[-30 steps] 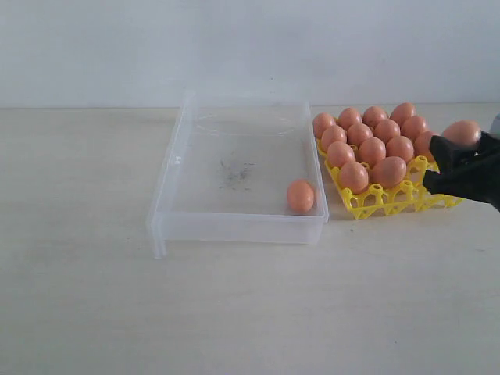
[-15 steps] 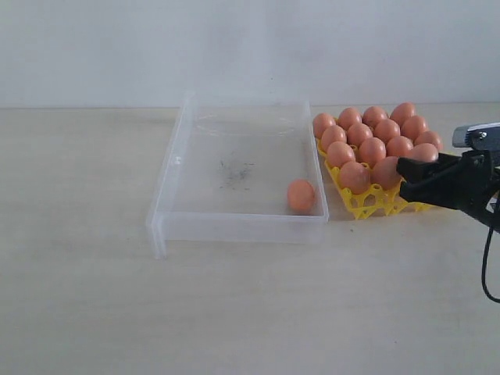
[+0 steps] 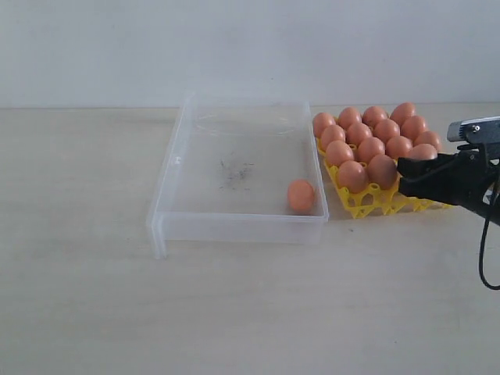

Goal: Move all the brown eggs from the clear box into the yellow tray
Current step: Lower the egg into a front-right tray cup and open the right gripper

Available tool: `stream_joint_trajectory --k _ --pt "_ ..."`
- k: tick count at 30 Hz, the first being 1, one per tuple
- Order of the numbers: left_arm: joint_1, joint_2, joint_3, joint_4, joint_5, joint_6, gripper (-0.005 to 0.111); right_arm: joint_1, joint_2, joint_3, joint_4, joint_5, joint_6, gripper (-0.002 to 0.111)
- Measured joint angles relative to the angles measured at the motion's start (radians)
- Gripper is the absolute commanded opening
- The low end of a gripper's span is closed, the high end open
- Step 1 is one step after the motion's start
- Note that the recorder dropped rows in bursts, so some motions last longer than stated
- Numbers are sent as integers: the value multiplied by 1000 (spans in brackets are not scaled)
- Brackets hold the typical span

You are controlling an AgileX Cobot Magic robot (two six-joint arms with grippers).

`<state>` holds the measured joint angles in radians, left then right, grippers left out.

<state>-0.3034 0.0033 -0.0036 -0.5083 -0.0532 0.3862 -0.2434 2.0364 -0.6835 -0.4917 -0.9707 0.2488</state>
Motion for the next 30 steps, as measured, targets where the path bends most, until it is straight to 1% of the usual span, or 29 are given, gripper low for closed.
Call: stream_joint_trajectory --k 9,11,13,14,18,22,25,28,30 --pt "0 0 0 0 0 0 4 0 -11 -5 -26 -11 11 52" --pt "0 0 0 0 0 0 4 0 -35 -5 -37 -13 17 61" --pt "0 0 0 0 0 0 4 0 -53 -5 -39 -2 21 72" --pt "0 0 0 0 0 0 4 0 -58 -5 -29 13 21 75" --pt "0 0 0 0 0 0 4 0 -63 -5 -6 97 3 75" --pt "0 0 0 0 0 0 4 0 -63 -5 -15 107 6 75" --pt "0 0 0 0 0 0 4 0 -92 3 -15 50 53 75" --pt "0 0 0 0 0 0 4 0 -172 33 -37 -86 76 75" --pt "0 0 0 0 0 0 4 0 -243 48 -66 -124 60 66"
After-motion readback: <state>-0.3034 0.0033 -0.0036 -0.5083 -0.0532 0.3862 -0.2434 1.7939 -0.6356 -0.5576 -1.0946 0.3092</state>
